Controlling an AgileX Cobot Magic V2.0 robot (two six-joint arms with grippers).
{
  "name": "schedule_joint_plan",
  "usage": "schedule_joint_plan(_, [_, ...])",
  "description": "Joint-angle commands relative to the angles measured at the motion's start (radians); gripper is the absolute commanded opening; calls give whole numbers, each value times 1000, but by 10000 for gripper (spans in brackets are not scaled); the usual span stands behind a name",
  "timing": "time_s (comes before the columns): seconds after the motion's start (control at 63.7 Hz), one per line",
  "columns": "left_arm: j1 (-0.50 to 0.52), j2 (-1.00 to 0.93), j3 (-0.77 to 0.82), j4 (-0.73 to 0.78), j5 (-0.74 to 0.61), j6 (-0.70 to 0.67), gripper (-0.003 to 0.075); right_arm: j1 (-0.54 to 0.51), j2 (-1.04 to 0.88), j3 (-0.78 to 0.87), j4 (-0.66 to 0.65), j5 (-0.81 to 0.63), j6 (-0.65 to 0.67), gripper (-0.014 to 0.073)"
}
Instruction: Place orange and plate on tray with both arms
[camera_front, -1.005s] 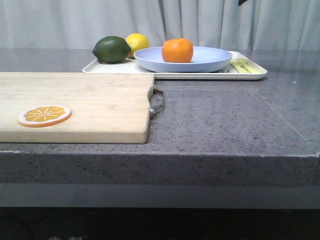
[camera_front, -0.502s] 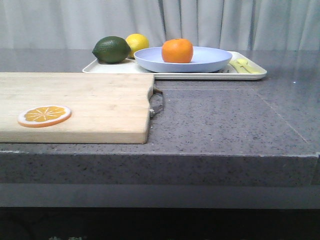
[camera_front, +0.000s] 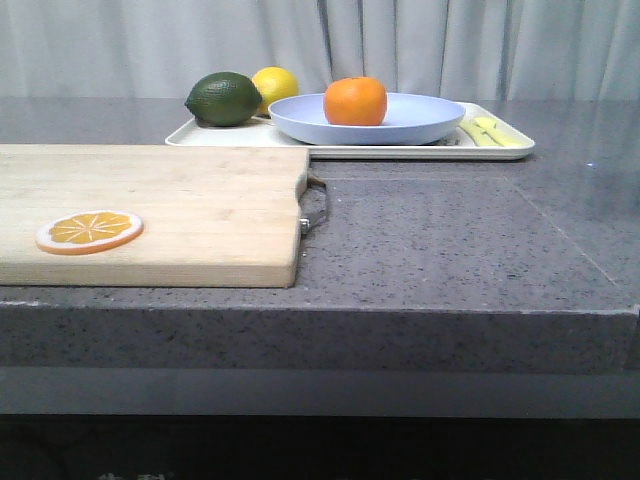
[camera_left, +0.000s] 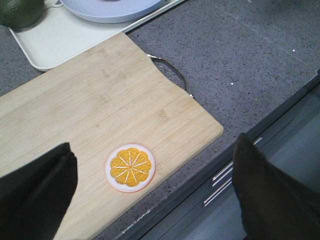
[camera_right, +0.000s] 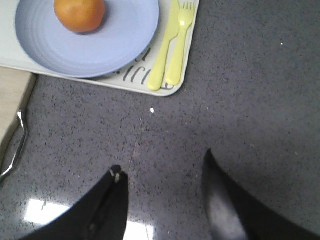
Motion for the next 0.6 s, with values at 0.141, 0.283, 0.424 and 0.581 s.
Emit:
schedule_joint_plan(0.141, [3,-7,-28,15,-55,-9,600,-3,-301,336,-42,-189,-16,371])
schedule_joint_plan(0.283, [3,-7,-28,15,-55,-9,600,-3,-447,524,-49,-219,-17,371])
schedule_joint_plan(0.424, [3,-7,-28,13,-55,-9,600,-3,-616,692,-49,-291,-17,371])
schedule_joint_plan(0.581, [3,-7,-28,11,-55,-9,600,-3,-766,812,-49,-321,-16,371])
